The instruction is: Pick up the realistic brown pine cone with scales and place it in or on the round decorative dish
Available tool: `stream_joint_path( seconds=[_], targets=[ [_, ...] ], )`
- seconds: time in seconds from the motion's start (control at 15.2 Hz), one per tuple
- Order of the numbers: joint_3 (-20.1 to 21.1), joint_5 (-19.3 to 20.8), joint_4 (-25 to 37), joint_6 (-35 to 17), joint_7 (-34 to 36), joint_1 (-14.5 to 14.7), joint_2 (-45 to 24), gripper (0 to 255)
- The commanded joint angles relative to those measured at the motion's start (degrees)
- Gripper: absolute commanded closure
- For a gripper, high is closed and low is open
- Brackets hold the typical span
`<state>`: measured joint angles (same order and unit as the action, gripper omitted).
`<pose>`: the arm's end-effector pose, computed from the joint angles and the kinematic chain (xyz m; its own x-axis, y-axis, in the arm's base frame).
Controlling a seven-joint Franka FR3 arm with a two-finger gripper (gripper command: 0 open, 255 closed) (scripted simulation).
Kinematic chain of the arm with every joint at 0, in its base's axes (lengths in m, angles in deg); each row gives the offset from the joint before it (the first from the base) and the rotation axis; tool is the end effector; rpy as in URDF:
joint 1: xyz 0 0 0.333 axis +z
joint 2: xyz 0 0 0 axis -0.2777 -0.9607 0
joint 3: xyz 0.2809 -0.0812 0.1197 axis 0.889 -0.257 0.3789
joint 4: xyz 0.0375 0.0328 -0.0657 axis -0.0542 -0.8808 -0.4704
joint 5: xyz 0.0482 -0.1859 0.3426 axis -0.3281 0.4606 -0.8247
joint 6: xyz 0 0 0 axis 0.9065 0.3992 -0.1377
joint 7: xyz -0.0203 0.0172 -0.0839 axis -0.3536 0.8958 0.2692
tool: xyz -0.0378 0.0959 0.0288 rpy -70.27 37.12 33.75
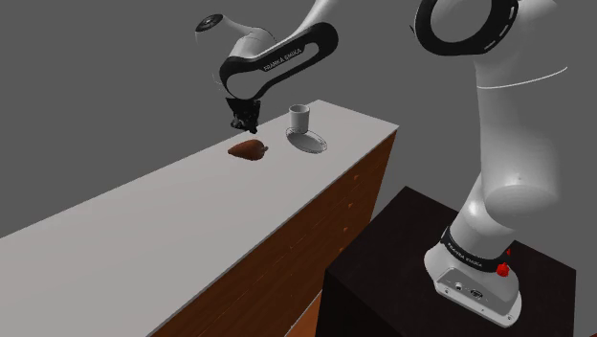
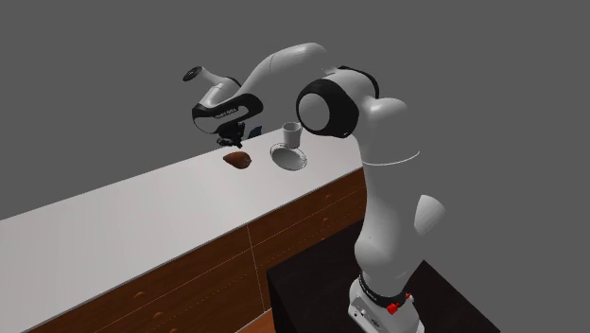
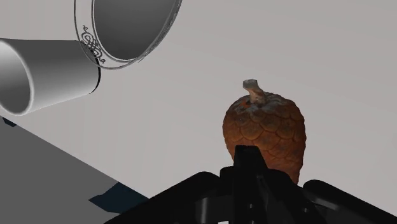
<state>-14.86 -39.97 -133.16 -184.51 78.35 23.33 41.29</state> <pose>0.6485 0.2103 0.3875 0.9633 0.2642 0.0481 0.2307 -0.9060 0.3549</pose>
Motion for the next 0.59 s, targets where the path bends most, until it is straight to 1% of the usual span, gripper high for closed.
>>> stream_joint_path(
  seconds=[0.0, 0.07, 0.4, 0.46, 0.53],
  targets=[
    [0.0, 0.0, 0.0, 0.0, 0.0, 0.0, 0.0, 255],
    [0.0, 0.0, 0.0, 0.0, 0.0, 0.0, 0.0, 0],
    [0.6, 0.2, 5.1, -6.8, -4.2, -0.6, -8.1, 0],
    [0.8, 0.3, 6.4, -8.0, -5.1, -0.6, -9.9, 0],
    [0.8, 0.3, 6.6, -8.1, -5.2, -0.6, -10.1, 0]
  ],
)
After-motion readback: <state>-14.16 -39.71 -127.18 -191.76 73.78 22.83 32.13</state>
